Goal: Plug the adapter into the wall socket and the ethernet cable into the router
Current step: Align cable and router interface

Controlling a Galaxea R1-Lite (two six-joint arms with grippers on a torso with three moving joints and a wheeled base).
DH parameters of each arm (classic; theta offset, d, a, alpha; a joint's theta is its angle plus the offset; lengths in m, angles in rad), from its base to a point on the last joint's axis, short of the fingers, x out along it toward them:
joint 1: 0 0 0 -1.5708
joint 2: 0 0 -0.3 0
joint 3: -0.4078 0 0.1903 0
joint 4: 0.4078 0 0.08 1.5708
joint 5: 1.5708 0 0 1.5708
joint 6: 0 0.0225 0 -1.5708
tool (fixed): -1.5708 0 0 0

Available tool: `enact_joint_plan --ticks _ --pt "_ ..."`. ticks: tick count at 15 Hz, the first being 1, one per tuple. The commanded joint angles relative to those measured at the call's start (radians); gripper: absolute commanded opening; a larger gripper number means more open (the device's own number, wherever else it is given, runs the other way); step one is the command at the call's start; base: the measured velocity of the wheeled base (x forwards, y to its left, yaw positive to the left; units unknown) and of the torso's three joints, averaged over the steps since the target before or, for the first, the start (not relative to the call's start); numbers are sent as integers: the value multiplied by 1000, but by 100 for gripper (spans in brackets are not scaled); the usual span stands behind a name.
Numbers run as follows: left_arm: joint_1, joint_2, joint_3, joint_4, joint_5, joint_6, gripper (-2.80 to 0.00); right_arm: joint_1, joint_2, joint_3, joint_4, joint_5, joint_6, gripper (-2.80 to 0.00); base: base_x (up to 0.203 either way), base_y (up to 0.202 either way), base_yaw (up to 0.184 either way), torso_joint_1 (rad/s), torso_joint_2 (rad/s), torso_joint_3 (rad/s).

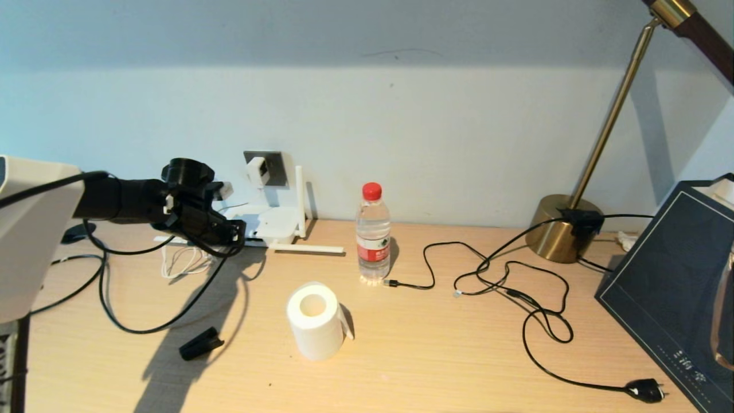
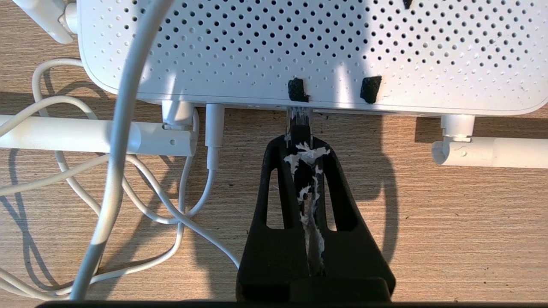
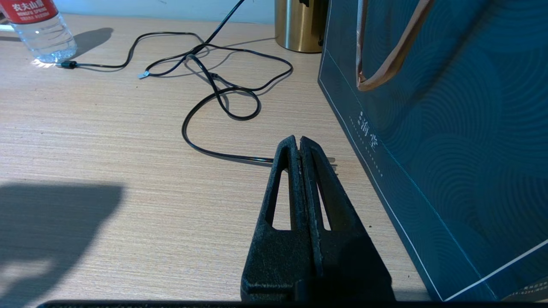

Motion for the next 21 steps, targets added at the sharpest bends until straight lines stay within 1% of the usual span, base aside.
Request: enact_joint_plan --ticks 1,21 --pt "3 -1 -1 -1 -1 0 -280 0 1 0 -1 0 0 -280 0 0 0 0 0 0" --pt "14 -1 -24 4 -4 5 -280 0 1 0 0 0 0 -280 0 0 0 0 0 0"
